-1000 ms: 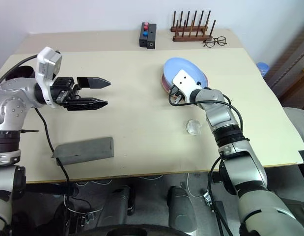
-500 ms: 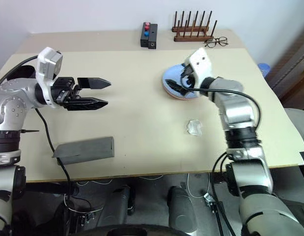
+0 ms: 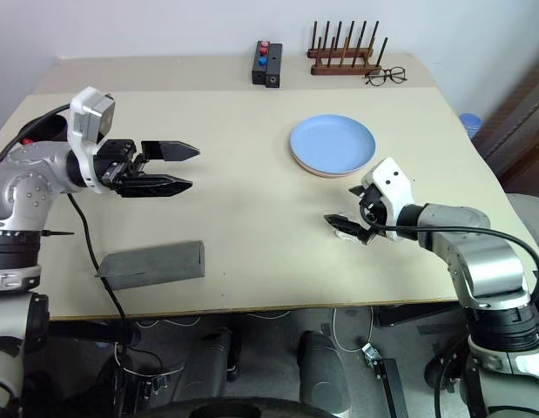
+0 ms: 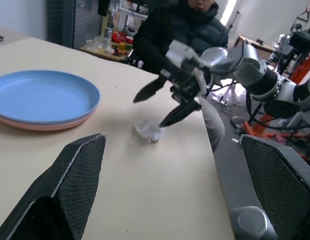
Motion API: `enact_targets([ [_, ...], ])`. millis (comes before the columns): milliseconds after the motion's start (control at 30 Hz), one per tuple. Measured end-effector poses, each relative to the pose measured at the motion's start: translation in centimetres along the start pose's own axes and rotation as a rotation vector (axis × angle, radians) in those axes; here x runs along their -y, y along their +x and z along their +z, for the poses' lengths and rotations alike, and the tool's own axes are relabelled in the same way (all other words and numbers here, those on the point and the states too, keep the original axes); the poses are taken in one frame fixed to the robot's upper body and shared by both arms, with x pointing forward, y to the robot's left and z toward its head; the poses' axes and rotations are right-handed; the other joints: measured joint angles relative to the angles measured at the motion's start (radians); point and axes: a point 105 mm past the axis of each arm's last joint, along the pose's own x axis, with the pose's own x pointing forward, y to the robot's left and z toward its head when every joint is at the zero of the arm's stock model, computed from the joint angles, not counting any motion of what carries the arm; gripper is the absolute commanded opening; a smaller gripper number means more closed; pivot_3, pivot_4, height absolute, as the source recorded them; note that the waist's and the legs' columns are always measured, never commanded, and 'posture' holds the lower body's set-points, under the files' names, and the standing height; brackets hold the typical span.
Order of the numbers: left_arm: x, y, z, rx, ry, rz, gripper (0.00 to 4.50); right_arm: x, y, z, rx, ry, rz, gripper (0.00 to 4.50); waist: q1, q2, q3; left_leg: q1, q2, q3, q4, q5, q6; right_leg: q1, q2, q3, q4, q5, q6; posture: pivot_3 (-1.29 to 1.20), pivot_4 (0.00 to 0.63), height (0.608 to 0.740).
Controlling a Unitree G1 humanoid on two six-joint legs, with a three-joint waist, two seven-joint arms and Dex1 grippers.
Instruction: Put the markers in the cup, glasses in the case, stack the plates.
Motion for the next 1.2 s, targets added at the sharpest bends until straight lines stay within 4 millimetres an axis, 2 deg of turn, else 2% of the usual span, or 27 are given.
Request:
enact_targets([
  [100,0.0,0.0,0.0,0.0,0.002,-0.002,4.5,0.0,0.4,-1.6,-0.063,0.016,-0.012,4.48,0.0,0.0,0.0,0.0,0.0,0.0,0.0,0.0,0.0,0.0,0.0,0.0,0.0,0.0,0.0,0.0,0.15,0.74],
  [167,0.0,0.0,0.0,0.0,0.002,-0.002,4.5,-0.1,0.7,-2.3,-0.091,0.034,-0.011,3.96,0.0,0.0,0.0,0.0,0.0,0.0,0.0,0.0,0.0,0.0,0.0,0.0,0.0,0.0,0.0,0.0,0.15,0.74],
  [233,0.0,0.0,0.0,-0.001,0.003,-0.001,4.5,0.0,0.7,-2.9,-0.124,0.024,-0.015,3.16,0.001,0.0,0.0,0.0,0.0,0.0,0.0,0.0,0.0,0.0,0.0,0.0,0.0,0.0,0.0,0.0,0.15,0.74],
  [300,0.0,0.0,0.0,-0.002,0.003,0.0,4.5,0.3,0.7,-3.6,-0.166,0.008,-0.026,2.08,0.001,0.0,0.0,0.0,0.0,0.0,0.0,0.0,0.0,0.0,0.0,0.0,-0.001,0.0,0.0,0.0,0.15,0.74],
  [433,0.0,0.0,0.1,-0.003,0.005,0.001,4.5,0.5,0.7,-3.6,-0.167,0.001,-0.028,0.13,0.001,0.0,0.0,0.0,0.0,0.0,0.0,0.0,0.0,0.0,0.0,0.0,-0.001,0.0,0.0,0.0,0.15,0.74],
  [567,0.0,0.0,0.1,-0.004,0.006,0.003,4.5,0.7,0.6,-3.2,-0.157,-0.019,-0.018,0.04,0.001,0.0,0.0,0.0,0.0,0.0,0.0,0.0,0.0,0.0,0.0,0.0,-0.001,0.0,0.0,0.0,0.15,0.74],
  [667,-0.1,0.0,0.1,-0.004,0.006,0.008,4.5,0.6,0.6,-1.8,-0.1,-0.021,0.012,0.04,0.001,0.0,0.0,0.0,0.0,0.0,0.0,0.0,0.0,0.0,0.0,0.0,-0.001,0.0,0.0,0.0,0.15,0.74],
  [733,-0.1,0.0,0.1,-0.005,0.007,0.011,4.5,0.5,0.5,0.4,-0.011,-0.016,0.035,0.04,0.0,0.0,0.0,0.0,0.0,0.0,0.0,0.0,0.0,0.0,0.0,0.0,-0.001,0.0,0.001,0.0,0.15,0.74],
  [833,-0.1,0.0,0.1,-0.004,0.009,0.013,4.5,1.1,0.3,5.4,0.161,-0.064,0.023,0.04,-0.004,0.0,0.0,0.0,0.0,0.0,0.0,0.0,0.0,0.0,0.0,0.0,0.0,0.0,0.001,0.0,0.15,0.74],
  [900,-0.2,0.0,0.0,-0.005,0.009,0.014,4.5,2.3,0.4,8.1,0.251,-0.103,-0.036,0.04,-0.004,0.0,0.0,0.0,0.0,0.0,-0.001,0.0,0.0,0.0,0.0,0.0,-0.001,0.0,0.001,0.0,0.15,0.74],
  [967,-0.2,0.1,0.1,-0.004,0.012,0.014,4.5,4.5,1.1,9.7,0.298,-0.111,-0.145,0.04,-0.005,-0.001,0.0,0.0,0.0,0.0,0.0,0.0,0.0,0.0,0.0,0.0,-0.001,0.0,0.0,0.0,0.15,0.74],
  [1033,-0.3,0.2,0.2,-0.001,0.014,0.011,4.5,6.8,2.4,10.0,0.293,-0.109,-0.258,0.04,-0.004,0.0,0.0,-0.001,0.0,0.0,0.0,0.0,0.0,0.0,0.0,0.0,-0.001,0.0,0.0,0.0,0.15,0.74],
  [1100,-0.3,0.3,0.1,0.001,0.012,0.011,4.5,8.0,4.0,9.7,0.276,-0.091,-0.316,0.04,-0.006,0.0,0.0,-0.001,0.0,0.0,-0.002,0.0,0.0,0.0,0.0,0.0,-0.002,0.0,0.0,0.0,0.15,0.74],
  [1200,-0.3,0.4,0.1,0.002,0.01,0.014,4.5,8.1,7.1,8.6,0.252,-0.054,-0.321,0.98,-0.014,0.0,0.0,-0.002,0.0,0.0,-0.003,0.0,0.0,-0.001,0.0,0.0,-0.002,0.0,0.001,0.0,0.15,0.74],
])
